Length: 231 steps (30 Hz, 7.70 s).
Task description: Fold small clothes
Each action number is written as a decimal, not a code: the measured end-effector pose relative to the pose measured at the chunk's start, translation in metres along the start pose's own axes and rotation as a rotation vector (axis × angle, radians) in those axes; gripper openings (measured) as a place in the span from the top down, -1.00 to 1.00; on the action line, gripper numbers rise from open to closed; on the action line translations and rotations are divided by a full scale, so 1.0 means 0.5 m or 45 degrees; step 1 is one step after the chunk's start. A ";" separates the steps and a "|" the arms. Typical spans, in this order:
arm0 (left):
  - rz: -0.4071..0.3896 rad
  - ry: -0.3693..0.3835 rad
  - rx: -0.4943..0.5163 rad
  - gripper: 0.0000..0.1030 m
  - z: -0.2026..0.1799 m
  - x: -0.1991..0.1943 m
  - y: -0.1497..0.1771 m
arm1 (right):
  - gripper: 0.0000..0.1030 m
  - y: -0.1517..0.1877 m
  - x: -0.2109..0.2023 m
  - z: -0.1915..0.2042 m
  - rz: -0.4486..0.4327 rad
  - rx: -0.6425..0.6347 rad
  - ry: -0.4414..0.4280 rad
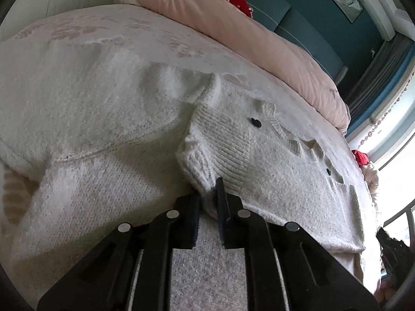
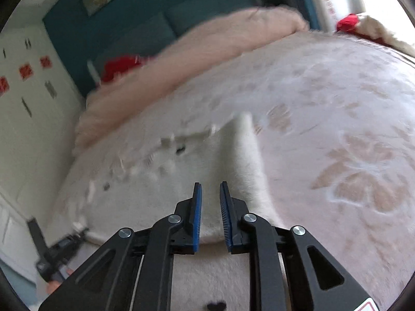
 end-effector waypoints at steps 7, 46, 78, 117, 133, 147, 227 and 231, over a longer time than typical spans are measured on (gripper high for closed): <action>-0.003 0.027 -0.018 0.76 0.011 0.000 0.006 | 0.89 0.028 0.034 -0.042 0.025 0.038 0.136; -0.399 0.160 -0.096 0.83 -0.069 -0.397 -0.336 | -0.49 0.256 -0.051 0.156 0.132 -0.381 0.105; 0.016 0.260 -0.498 -0.27 0.055 -0.217 0.038 | 0.87 -0.048 0.093 0.284 0.186 -0.077 -0.223; -0.129 -0.056 -0.301 0.82 0.080 -0.048 -0.041 | 0.70 -0.028 0.124 -0.027 0.189 0.094 -0.131; -0.194 -0.021 -0.274 0.81 0.085 -0.041 -0.020 | 0.89 -0.160 0.150 0.019 -0.020 -0.006 -0.109; -0.197 -0.040 -0.261 0.81 0.079 -0.046 -0.017 | 0.89 -0.046 0.144 0.046 0.227 -0.191 -0.064; 0.012 0.050 0.147 0.80 -0.065 -0.632 0.081 | 0.41 0.126 -0.504 -0.025 0.224 0.005 -0.409; 0.097 -0.148 0.070 0.62 -0.007 -0.468 0.079 | 0.10 0.140 -0.406 -0.090 0.136 0.303 -0.193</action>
Point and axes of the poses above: each gripper's, at about its wrist camera, not at the fingertips, and x roughly the way its jaws point, z to its left, y to its underside, the point moved 3 cm from there along x, roughly the way its jaws point, and after that the axes turned 10 degrees about -x, right-handed, at the moved point
